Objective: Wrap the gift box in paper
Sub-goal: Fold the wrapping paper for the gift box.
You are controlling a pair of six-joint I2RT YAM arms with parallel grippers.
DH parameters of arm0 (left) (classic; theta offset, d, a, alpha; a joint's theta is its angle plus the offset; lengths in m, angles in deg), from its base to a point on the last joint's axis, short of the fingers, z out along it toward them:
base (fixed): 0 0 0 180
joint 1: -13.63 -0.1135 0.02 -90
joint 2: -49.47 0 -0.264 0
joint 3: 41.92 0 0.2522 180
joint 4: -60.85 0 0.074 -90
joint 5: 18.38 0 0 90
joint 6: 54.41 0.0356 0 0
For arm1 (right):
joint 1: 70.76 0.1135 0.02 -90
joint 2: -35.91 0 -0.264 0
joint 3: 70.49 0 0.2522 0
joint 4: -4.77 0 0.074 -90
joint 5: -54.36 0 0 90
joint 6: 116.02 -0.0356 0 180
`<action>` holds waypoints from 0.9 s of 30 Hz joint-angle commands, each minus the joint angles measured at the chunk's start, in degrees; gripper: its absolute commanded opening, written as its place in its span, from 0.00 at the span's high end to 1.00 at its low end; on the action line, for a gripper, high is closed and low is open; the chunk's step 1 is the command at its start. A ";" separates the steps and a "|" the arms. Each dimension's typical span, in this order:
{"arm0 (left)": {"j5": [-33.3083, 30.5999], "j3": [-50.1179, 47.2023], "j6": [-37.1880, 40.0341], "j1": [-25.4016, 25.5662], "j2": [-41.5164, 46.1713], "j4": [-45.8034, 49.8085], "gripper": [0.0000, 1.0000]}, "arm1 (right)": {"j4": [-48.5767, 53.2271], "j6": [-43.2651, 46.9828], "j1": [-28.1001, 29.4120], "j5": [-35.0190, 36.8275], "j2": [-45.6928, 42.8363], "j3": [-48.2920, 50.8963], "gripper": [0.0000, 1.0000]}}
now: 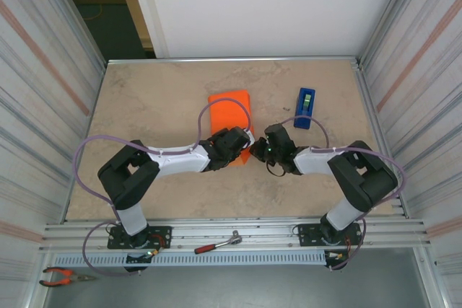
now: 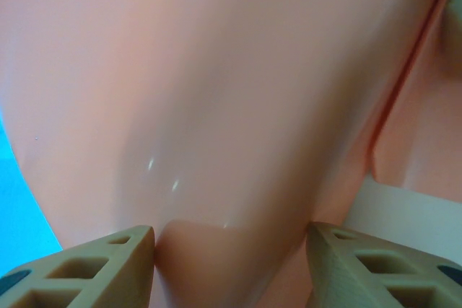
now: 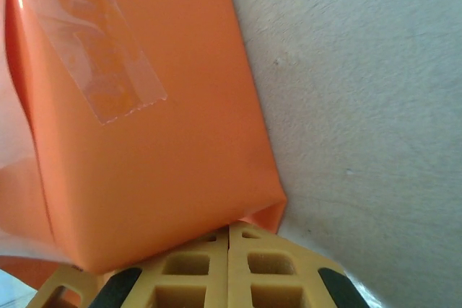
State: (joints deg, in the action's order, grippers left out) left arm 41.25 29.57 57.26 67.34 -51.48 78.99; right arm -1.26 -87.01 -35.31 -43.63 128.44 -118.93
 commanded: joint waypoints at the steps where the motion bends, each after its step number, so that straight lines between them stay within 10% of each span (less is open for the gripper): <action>1: 3.70 -1.49 -0.11 0.60 -3.13 3.92 0.44 | -2.29 -0.88 1.00 -0.27 2.43 -1.62 1.00; 27: 3.52 -1.00 0.00 0.78 -2.86 4.73 0.43 | -2.55 -2.23 3.41 1.69 6.68 -0.21 1.00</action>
State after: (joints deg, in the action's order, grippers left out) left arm 41.05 29.57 57.28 67.39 -51.52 79.01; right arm -4.14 -88.54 -31.82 -43.02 132.99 -119.59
